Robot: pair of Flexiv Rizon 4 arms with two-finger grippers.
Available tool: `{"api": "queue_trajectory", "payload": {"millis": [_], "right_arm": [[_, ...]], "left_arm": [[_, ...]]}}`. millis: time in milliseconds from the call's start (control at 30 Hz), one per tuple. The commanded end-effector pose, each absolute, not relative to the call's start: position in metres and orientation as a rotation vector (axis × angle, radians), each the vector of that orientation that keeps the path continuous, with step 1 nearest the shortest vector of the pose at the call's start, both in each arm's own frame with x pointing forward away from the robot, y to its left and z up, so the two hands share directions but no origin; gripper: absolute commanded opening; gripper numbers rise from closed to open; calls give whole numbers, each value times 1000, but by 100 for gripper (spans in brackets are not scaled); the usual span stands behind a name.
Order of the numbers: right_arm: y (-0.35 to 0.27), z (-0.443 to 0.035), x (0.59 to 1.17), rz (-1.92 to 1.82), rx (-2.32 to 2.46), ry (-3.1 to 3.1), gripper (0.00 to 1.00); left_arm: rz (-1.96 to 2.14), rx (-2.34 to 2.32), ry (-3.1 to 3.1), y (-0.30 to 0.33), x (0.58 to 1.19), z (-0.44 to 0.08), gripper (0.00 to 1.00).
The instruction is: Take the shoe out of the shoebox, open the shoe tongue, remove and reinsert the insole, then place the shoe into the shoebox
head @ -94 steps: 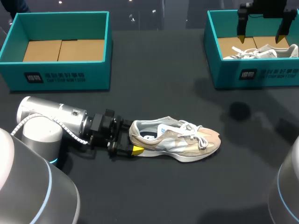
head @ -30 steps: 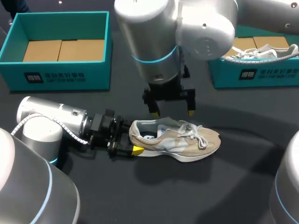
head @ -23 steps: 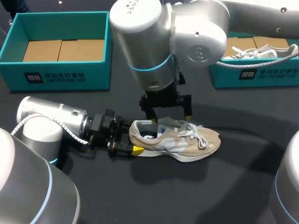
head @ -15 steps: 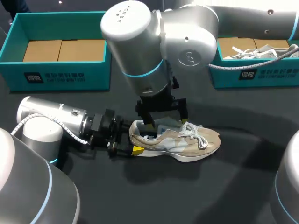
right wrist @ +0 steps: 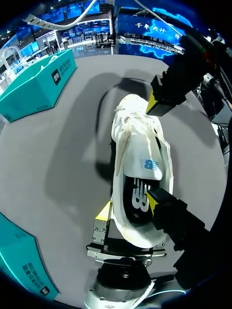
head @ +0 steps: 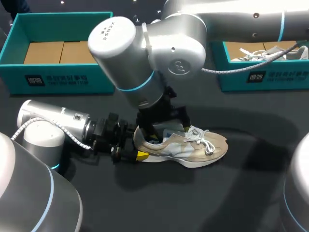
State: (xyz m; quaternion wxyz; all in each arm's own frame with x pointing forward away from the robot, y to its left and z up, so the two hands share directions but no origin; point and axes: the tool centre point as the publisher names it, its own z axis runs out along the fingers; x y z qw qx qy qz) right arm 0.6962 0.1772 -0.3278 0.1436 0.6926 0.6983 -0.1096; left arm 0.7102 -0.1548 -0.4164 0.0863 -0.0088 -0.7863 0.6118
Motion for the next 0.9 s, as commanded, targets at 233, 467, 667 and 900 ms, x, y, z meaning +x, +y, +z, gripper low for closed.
{"api": "queue_trajectory", "payload": {"millis": [233,467,667,900], "right_arm": [[182,-341,693,-411,2173,1492,100],[180,-346,694,-403,2180,1449,100],[176,-349,694,-393,2184,1398,100],[169,-356,692,-373,2209,1354,100]], "left_arm": [[1823,-24,-2345,-158,712,-421,0],[1823,-24,-2345,-158,712,-421,0],[1823,-24,-2345,-158,712,-421,0],[1823,-24,-2345,-158,712,-421,0]]}}
